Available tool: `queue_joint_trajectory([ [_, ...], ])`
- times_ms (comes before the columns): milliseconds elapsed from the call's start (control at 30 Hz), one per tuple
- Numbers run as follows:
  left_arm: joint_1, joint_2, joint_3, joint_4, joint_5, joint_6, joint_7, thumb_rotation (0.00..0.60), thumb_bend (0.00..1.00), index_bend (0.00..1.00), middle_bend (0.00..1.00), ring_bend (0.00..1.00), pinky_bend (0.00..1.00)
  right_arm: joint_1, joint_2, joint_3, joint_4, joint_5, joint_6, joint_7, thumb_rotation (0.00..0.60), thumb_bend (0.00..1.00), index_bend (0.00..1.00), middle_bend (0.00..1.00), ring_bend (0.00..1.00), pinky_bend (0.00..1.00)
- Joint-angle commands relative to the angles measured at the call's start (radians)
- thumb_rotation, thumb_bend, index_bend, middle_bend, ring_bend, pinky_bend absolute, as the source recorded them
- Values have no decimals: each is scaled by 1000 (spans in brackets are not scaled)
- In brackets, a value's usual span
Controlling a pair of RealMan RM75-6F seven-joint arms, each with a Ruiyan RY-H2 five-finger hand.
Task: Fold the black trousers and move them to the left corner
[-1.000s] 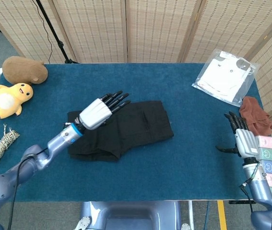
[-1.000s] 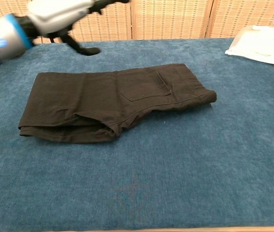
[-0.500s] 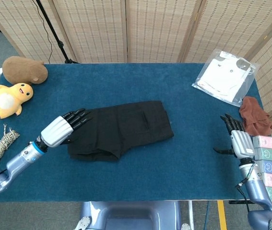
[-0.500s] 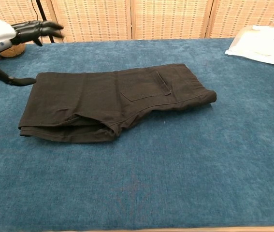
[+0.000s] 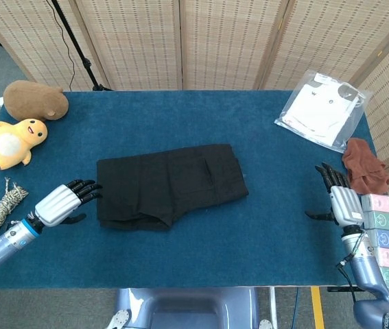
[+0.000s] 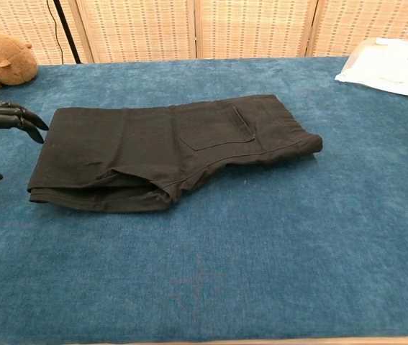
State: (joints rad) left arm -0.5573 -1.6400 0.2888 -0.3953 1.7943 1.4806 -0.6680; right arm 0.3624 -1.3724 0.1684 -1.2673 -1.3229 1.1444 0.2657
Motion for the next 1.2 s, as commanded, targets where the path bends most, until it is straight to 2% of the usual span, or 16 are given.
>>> queue_joint_trajectory([
  [33,4,-8,9,22,13,-4,-3,600,178,289,191,146,242,-1,0,0,0,1,0,-1,600,0,0,0,0,11],
  [133,-1,-25,11,56,21,-25,3,600,138,289,174,141,220,1,-1,1,-1,5,-5,-3,600,0,0,0,0,11],
  [433,-7,-51,24,102,42,-73,9,600,130,279,148,117,178,-1,3,6,-4,11,-3,-1,600,0,0,0,0,11],
  [1200,-39,-124,-10,127,26,-133,-8,600,131,281,148,117,176,-6,15,6,-16,3,7,9,600,0,0,0,0,11],
])
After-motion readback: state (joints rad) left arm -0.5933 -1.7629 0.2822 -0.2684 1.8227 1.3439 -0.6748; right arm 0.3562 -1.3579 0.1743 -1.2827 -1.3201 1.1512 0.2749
